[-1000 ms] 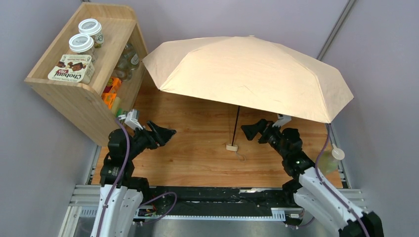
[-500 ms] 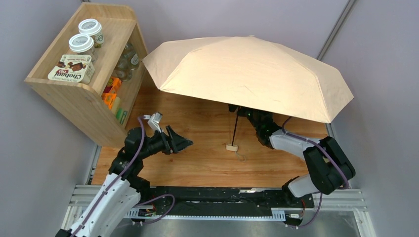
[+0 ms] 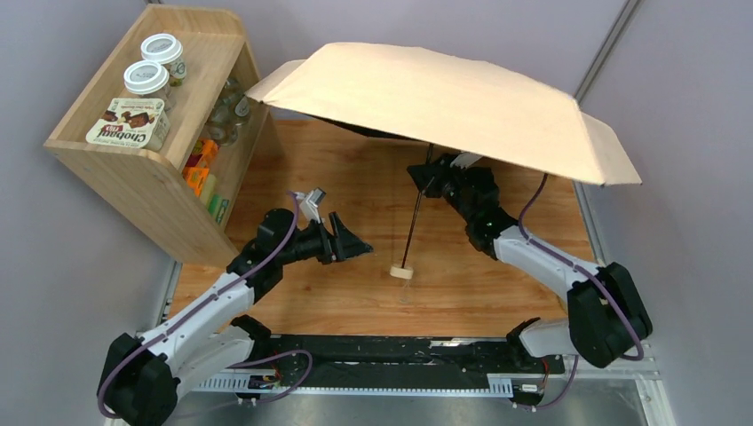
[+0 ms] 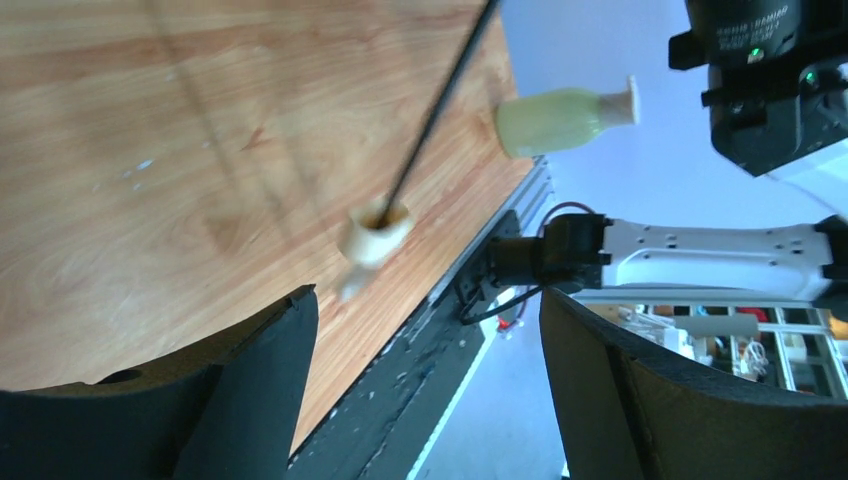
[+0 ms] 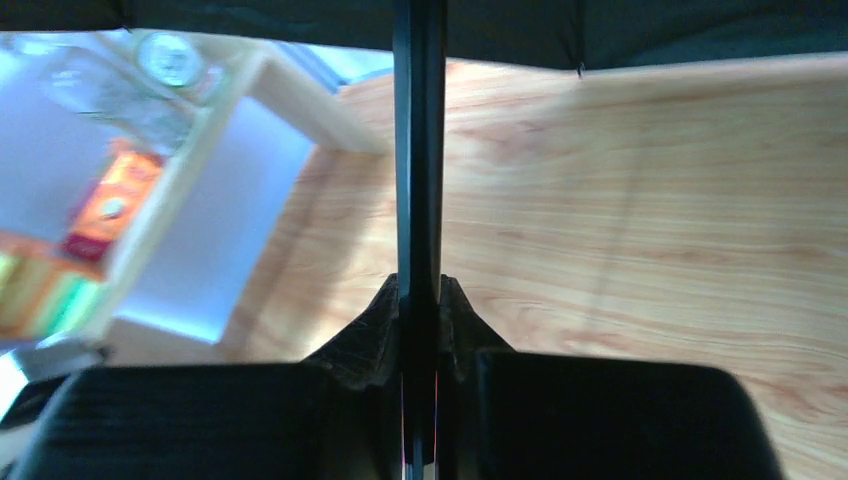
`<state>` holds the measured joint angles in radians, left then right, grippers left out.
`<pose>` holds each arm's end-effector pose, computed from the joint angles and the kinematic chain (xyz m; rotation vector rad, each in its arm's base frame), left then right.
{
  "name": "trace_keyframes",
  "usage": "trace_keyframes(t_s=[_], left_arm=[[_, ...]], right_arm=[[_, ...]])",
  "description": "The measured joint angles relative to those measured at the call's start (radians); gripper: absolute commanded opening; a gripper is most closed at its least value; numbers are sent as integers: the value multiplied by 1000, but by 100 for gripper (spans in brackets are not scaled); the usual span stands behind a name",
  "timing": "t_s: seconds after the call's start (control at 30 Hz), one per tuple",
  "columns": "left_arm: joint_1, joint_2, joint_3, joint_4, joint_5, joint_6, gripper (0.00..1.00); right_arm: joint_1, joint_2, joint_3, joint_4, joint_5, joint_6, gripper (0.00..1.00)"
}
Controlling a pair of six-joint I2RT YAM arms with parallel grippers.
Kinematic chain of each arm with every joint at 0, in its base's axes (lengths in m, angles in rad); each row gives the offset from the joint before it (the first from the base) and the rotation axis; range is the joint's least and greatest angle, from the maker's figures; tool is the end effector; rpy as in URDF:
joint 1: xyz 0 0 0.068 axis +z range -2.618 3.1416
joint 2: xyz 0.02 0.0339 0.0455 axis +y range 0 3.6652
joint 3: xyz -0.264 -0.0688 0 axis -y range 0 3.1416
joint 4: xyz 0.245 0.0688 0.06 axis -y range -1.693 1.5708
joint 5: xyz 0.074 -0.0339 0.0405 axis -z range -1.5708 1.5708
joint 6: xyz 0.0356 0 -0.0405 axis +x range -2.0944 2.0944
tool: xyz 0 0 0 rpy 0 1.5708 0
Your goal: Put away the umbrella
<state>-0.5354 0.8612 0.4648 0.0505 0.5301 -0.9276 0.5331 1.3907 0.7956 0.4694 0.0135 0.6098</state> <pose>0.1591 -0.1153 0.2390 -0.0166 2.1667 -1.4288 0.2741 0.1612 0.2718 0.0783 1.7671 0.8334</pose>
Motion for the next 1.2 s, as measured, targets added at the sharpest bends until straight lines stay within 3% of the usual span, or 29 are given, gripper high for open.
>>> trace_keyframes(t_s=[0.3, 0.5, 0.6, 0.8, 0.87, 0.93, 0.97, 1.0, 1.07, 1.2], left_arm=[[-73, 185, 245, 179, 124, -41, 92], [-203, 326, 378, 292, 206, -41, 84], [-244, 370, 383, 312, 229, -40, 76], [-290, 420, 383, 332, 243, -39, 73], [-297, 420, 386, 333, 243, -36, 64], [-300, 422, 396, 327, 243, -33, 29], [-302, 426, 409, 321, 244, -26, 4], [-303, 432, 424, 310, 242, -26, 0], [-306, 449, 466, 254, 243, -2, 0], [-320, 463, 566, 65, 172, 85, 0]], right_arm=[[-12, -248, -31, 18, -297, 205, 0], [-12, -322, -114, 170, -374, 346, 0], [-12, -322, -140, 244, -395, 421, 0], [-12, -320, -178, 344, -419, 520, 0], [-12, -320, -180, 351, -431, 533, 0], [-12, -324, -180, 349, -445, 540, 0], [-12, -328, -180, 346, -454, 545, 0], [-12, -332, -180, 343, -462, 547, 0], [-13, -344, -174, 329, -481, 542, 8], [-21, -389, -99, 104, -468, 449, 59]])
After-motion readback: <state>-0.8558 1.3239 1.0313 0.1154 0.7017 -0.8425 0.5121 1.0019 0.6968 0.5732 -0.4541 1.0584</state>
